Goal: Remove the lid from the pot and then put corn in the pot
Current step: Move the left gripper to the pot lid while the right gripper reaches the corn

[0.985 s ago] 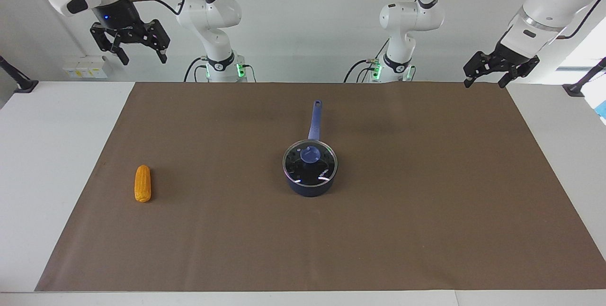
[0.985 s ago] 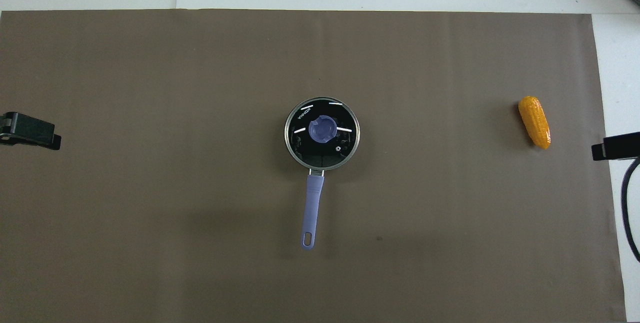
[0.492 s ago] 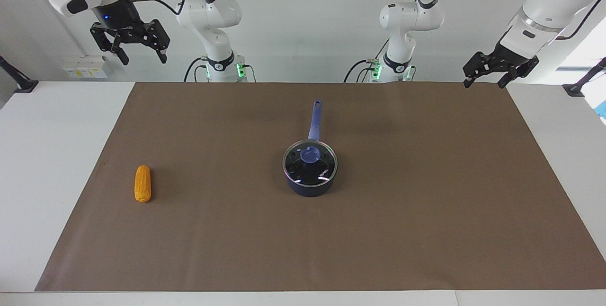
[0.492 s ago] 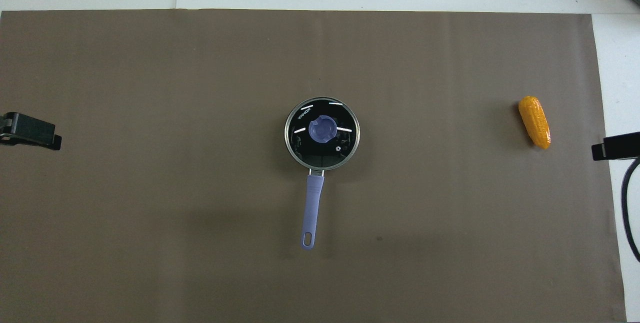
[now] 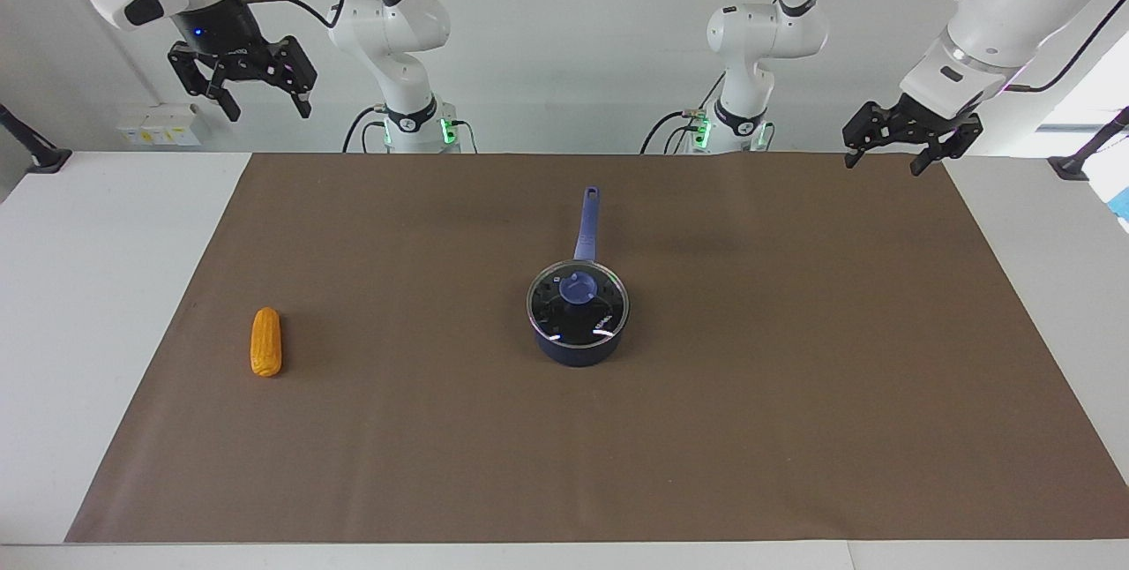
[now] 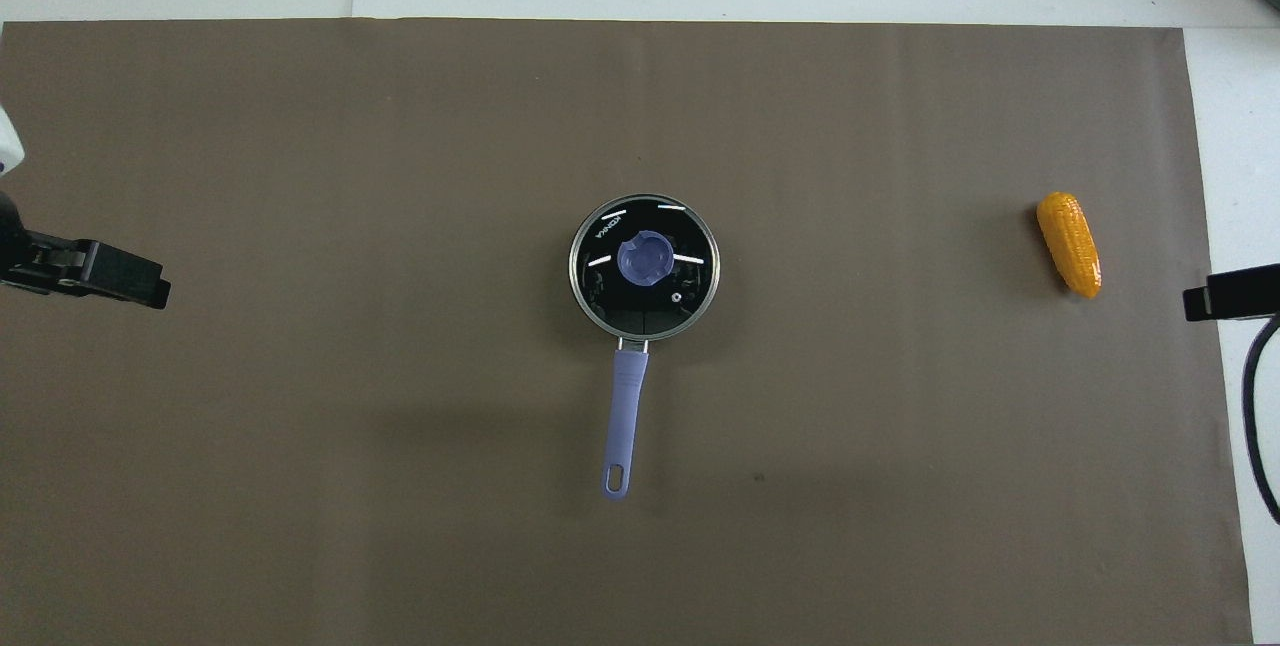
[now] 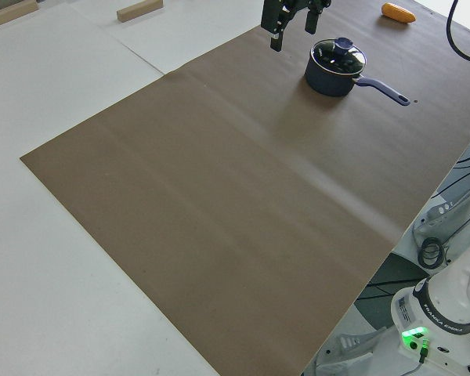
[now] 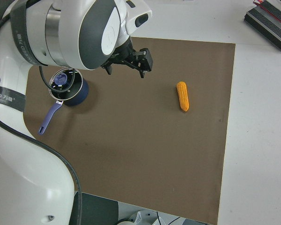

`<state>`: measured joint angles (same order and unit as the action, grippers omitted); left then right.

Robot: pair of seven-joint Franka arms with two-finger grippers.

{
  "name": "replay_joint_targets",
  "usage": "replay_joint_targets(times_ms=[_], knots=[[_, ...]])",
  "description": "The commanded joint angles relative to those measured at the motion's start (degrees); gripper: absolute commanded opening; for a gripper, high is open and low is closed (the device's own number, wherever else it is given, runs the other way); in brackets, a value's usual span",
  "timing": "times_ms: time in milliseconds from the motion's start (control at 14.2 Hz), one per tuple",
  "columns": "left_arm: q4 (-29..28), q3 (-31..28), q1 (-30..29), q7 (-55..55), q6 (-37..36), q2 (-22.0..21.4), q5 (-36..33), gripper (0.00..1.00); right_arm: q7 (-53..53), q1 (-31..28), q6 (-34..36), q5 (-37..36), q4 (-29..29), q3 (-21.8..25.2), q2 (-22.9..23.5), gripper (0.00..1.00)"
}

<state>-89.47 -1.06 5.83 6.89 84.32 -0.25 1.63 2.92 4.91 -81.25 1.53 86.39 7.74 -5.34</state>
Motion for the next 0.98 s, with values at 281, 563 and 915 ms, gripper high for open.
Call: replay_joint_targets(times_ms=[281,563,915], knots=[[-4.1,-0.6,7.3,0.7,5.9,0.8,-1.1,1.00,-0.8,-0.3,0.1,1.2,-0.9,-0.2,0.5,1.00],[-4.7,-0.6,12.0,-1.3,8.8,2.8,-1.1,1.00,-0.5,-0.4,0.0,1.3,-0.9,-0.2,0.5,1.00],[-4.6,-0.6,16.4,-6.3,12.2,6.7,-1.1,1.00,-0.6,-0.7,0.6,0.8,-0.7,0.5,0.2,1.00]])
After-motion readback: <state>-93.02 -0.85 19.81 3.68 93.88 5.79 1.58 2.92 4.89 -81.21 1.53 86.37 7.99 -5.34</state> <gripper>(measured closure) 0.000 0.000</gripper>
